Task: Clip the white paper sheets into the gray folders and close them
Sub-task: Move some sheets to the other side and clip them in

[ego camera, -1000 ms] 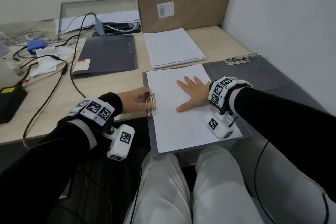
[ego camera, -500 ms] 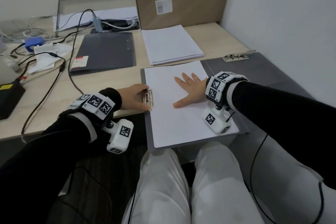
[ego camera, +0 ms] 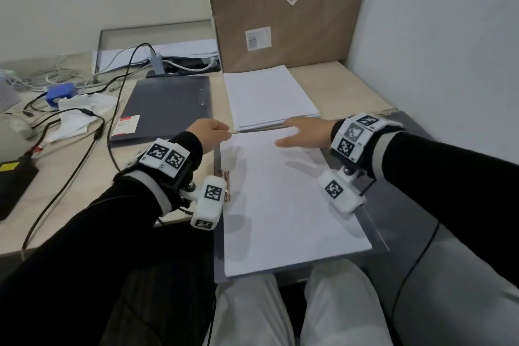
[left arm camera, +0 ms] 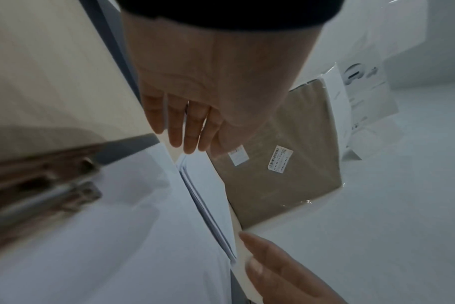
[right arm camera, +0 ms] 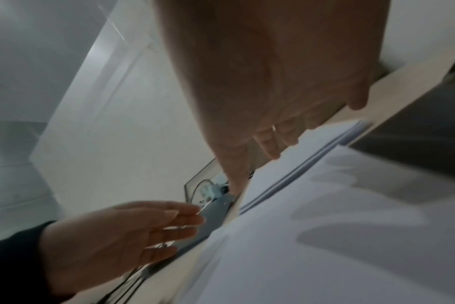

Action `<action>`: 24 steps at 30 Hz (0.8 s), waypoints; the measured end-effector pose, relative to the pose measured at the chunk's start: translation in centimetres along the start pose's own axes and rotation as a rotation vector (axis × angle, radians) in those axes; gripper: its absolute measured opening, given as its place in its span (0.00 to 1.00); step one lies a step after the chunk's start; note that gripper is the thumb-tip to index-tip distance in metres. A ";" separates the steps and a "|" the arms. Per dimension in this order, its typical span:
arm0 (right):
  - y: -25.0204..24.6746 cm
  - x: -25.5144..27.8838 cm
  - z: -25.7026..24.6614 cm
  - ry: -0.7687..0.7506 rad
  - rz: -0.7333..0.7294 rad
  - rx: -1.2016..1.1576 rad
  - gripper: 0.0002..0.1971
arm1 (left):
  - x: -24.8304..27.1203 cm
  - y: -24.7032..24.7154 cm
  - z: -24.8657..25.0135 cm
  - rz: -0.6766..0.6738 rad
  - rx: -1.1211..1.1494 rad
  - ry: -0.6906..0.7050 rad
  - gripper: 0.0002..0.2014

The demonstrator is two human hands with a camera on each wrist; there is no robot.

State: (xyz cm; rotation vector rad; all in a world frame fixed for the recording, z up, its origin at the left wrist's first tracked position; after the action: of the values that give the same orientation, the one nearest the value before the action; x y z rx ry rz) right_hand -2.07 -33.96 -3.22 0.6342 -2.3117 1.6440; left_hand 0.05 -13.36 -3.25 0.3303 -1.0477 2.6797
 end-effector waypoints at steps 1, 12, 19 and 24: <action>-1.6 -0.5 1.0 0.022 0.056 -0.043 0.37 | -1.0 -0.1 0.4 0.016 0.051 0.001 0.20; -5.4 -8.9 7.5 0.205 0.081 -0.308 0.36 | -9.3 1.6 1.1 0.125 0.328 -0.205 0.20; -2.3 -11.5 7.7 0.236 -0.157 0.086 0.43 | -10.3 2.0 3.6 0.045 -0.396 -0.122 0.18; -1.5 -12.0 7.9 0.223 -0.189 0.086 0.43 | -10.9 1.7 1.6 0.145 0.382 -0.200 0.22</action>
State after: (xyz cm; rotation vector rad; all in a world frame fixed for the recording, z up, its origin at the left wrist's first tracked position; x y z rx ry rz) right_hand 9.67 -39.25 -9.80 0.6298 -1.9716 1.6418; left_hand 9.98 -17.25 -6.40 0.6251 -0.6182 3.0232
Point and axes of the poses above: each hand's wrist, its own x-axis away from the middle knuckle, its own y-axis out of the palm, z = x × y, the point moved 9 cm from there along -x, towards the middle knuckle, and after that the axes turned 8 degrees about -z, right-handed, at the moved point
